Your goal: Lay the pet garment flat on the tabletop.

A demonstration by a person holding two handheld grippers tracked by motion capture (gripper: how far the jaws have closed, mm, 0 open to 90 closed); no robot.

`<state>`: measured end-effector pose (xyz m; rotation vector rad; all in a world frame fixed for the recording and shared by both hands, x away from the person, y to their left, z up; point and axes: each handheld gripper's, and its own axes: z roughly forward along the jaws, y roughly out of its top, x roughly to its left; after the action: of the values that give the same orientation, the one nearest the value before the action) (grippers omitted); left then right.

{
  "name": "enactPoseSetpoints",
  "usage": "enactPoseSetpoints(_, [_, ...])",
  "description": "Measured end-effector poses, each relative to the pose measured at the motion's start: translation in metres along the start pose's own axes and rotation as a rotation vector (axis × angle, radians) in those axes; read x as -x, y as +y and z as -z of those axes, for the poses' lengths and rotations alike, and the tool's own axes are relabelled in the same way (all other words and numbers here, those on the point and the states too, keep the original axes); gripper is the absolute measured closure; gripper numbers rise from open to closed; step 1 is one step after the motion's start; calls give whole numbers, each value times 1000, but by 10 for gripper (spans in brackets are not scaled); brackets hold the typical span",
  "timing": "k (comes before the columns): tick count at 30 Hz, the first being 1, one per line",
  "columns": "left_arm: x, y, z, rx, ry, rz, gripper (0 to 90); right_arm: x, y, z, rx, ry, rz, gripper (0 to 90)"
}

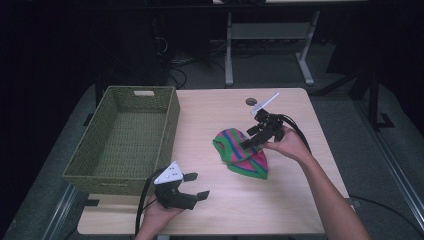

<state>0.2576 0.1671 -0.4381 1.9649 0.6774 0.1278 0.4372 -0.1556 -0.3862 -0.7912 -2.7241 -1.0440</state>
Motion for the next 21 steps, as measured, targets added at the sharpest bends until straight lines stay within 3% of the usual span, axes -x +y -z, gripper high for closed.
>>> enactPoseSetpoints(18, [0,0,0,-3,-7,-4,225,15,1,-28,-76,-50,-17,223])
enactPoseSetpoints(21, [-1,0,-1,-11,-9,-5,225,16,0,-36,-106,-82,-1,233])
